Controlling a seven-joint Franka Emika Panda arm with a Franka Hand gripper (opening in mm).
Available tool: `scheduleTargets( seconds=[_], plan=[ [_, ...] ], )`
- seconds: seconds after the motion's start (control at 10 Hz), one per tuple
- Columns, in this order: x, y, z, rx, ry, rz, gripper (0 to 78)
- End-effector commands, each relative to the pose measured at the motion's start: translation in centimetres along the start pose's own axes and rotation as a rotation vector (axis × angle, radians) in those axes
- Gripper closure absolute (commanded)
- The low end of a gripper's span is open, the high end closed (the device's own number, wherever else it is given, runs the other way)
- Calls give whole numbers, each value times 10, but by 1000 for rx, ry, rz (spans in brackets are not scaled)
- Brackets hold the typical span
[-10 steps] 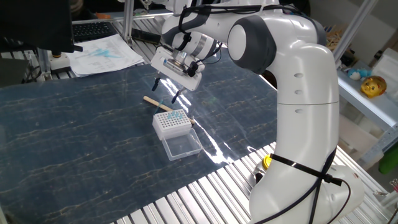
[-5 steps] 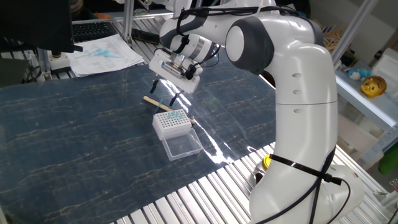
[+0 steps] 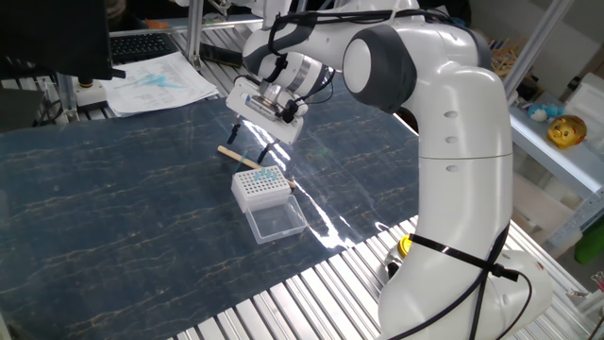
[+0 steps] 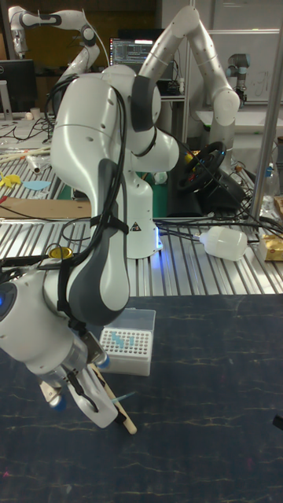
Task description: Insert a medium pipette tip into the holder for medium pipette tips
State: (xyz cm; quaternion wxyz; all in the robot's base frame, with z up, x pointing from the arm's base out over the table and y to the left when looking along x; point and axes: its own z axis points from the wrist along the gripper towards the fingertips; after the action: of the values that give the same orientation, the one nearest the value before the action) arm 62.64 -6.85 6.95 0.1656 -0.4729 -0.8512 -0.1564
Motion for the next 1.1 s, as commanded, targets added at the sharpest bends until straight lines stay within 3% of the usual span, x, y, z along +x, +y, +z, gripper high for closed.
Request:
scheduleTargets(
  seconds=[0.1, 1.1],
  plan=[
    [0, 0, -1, -3, 2, -3, 1],
    [-1, -2, 2, 20, -11, -16, 1]
  ],
)
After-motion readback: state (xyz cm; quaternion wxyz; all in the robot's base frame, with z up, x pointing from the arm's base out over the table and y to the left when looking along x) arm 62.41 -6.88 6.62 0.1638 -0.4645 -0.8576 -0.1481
